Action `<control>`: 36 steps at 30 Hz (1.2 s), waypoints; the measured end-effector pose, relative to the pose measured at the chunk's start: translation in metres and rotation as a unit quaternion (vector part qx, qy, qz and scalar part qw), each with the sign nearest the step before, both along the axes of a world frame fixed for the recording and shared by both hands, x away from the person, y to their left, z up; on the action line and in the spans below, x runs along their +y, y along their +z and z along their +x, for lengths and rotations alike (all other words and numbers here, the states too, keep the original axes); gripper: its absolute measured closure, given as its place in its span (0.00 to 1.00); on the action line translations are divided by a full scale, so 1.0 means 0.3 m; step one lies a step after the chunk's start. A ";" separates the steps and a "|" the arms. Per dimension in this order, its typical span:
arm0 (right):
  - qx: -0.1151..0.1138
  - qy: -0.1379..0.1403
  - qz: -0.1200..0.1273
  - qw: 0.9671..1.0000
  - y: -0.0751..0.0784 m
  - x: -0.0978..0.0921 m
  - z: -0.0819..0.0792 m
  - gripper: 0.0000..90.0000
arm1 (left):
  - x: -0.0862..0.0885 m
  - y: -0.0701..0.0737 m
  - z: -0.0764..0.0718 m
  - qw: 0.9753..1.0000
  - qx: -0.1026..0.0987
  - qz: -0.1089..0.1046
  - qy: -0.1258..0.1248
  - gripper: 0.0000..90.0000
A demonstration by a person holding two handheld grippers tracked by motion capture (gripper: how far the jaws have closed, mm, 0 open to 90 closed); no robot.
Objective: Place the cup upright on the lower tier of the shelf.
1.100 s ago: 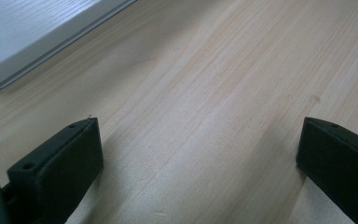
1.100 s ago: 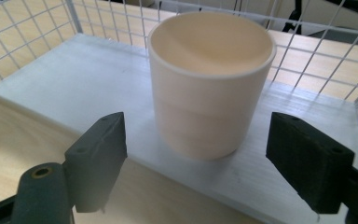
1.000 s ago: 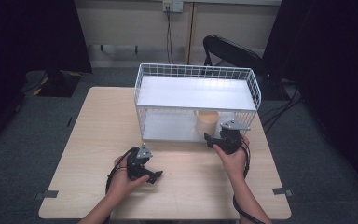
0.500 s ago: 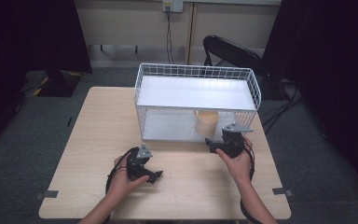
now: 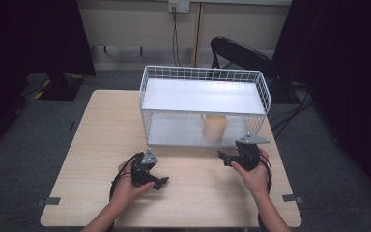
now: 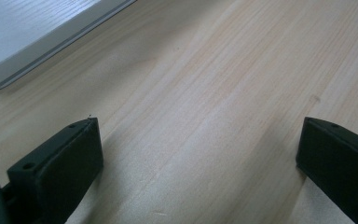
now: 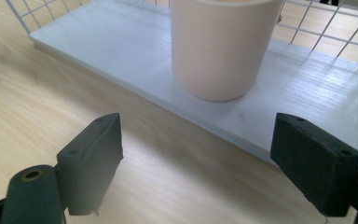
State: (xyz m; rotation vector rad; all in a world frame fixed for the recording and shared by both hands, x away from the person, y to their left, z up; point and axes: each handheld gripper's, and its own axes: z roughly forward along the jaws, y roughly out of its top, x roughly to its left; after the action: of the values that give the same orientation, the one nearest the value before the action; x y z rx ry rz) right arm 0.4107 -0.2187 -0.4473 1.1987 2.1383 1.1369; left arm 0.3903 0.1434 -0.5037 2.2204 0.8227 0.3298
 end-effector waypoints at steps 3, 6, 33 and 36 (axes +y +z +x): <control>-0.001 0.004 -0.003 1.000 -0.003 -0.004 -0.009 0.18 | 0.000 0.000 0.000 1.000 0.000 0.000 0.000 0.00; 0.002 0.009 -0.006 1.000 -0.008 -0.011 -0.019 0.18 | 0.000 0.000 0.000 1.000 0.000 0.000 0.000 0.00; 0.031 0.019 -0.012 0.999 -0.100 -0.090 -0.124 0.18 | 0.000 0.000 0.000 1.000 0.000 0.000 0.000 0.00; 0.038 0.024 -0.012 0.999 -0.110 -0.091 -0.132 0.18 | 0.000 0.000 0.000 1.000 0.000 0.000 0.000 0.00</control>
State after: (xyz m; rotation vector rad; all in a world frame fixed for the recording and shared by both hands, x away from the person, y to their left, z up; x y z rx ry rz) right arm 0.3712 -0.2461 -0.4802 1.2035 2.2416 1.1000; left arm 0.3903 0.1434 -0.5037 2.2200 0.8224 0.3297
